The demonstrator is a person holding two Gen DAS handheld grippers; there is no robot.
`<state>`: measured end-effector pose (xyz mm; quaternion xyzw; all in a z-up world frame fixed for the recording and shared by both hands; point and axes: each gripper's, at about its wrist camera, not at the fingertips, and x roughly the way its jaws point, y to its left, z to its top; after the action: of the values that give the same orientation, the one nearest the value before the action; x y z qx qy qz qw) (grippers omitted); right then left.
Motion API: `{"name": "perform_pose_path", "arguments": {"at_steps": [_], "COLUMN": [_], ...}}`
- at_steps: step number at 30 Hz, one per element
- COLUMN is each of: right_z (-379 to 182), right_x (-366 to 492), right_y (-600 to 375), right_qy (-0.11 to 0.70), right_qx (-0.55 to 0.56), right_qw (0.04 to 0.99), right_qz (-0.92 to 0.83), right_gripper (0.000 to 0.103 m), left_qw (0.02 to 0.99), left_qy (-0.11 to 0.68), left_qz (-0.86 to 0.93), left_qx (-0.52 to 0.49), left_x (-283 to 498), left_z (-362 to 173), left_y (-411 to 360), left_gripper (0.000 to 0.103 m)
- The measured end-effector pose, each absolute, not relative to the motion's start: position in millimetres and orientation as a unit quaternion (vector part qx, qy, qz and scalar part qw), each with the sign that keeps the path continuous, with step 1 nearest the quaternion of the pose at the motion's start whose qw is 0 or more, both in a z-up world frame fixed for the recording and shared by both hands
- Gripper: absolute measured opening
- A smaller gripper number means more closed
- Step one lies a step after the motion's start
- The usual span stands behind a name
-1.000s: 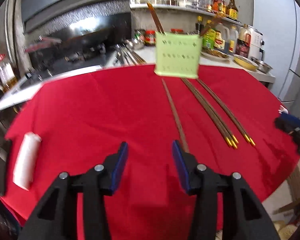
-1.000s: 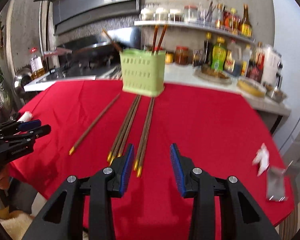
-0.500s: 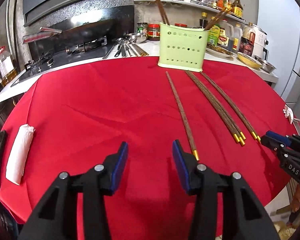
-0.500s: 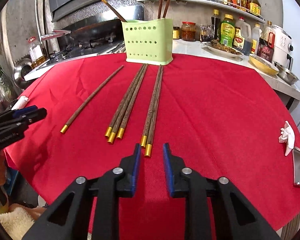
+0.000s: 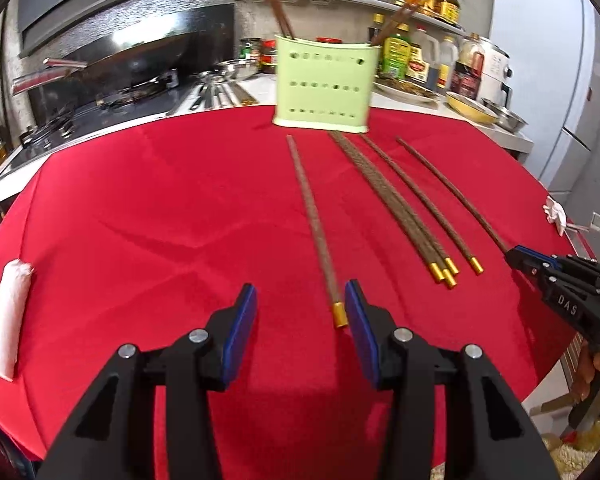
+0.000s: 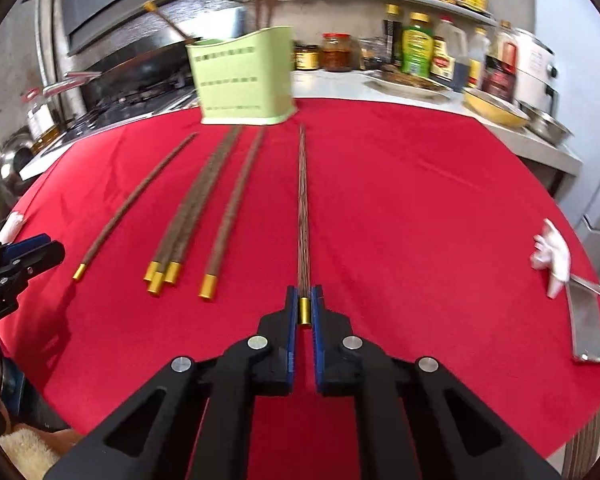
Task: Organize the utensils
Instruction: 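Grasp a chopstick with the right tool while the left tool grasps another, then lift both held chopsticks and raise them upright above the green holder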
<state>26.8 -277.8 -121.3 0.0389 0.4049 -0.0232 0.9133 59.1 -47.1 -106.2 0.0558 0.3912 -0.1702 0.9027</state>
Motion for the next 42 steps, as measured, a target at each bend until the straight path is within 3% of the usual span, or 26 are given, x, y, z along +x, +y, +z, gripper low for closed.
{"name": "perform_pose_path", "arguments": {"at_steps": [3, 11, 23, 28, 33, 36, 42], "right_z": [-122, -122, -124, -125, -126, -126, -116], "right_x": [24, 25, 24, 20, 17, 17, 11], "right_y": [-280, -277, -275, -269, -268, -269, -272], "right_qy": [0.404, 0.403, 0.394, 0.384, 0.377, 0.373, 0.365], "right_qx": [0.041, 0.045, 0.055, 0.038, 0.034, 0.036, 0.050], "right_qw": [0.914, 0.914, 0.917, 0.922, 0.926, 0.927, 0.930], "right_qz": [-0.017, 0.009, 0.023, 0.017, 0.008, 0.002, 0.004], "right_gripper": [0.007, 0.007, 0.011, 0.015, 0.014, 0.007, 0.007], "left_qw": [0.898, 0.895, 0.895, 0.895, 0.901, 0.905, 0.908], "left_qy": [0.397, 0.403, 0.420, 0.418, 0.403, 0.393, 0.386], "left_qz": [-0.178, -0.156, -0.108, -0.124, -0.123, -0.111, -0.131], "left_qx": [0.062, 0.113, 0.107, 0.091, 0.105, 0.120, 0.094], "left_x": [63, 74, 64, 56, 55, 54, 49], "left_z": [-111, -125, -121, -121, -124, -125, -116], "left_y": [-58, -81, -41, -37, -44, -45, -36], "left_gripper": [0.045, 0.008, 0.007, 0.015, 0.016, 0.007, 0.007]}}
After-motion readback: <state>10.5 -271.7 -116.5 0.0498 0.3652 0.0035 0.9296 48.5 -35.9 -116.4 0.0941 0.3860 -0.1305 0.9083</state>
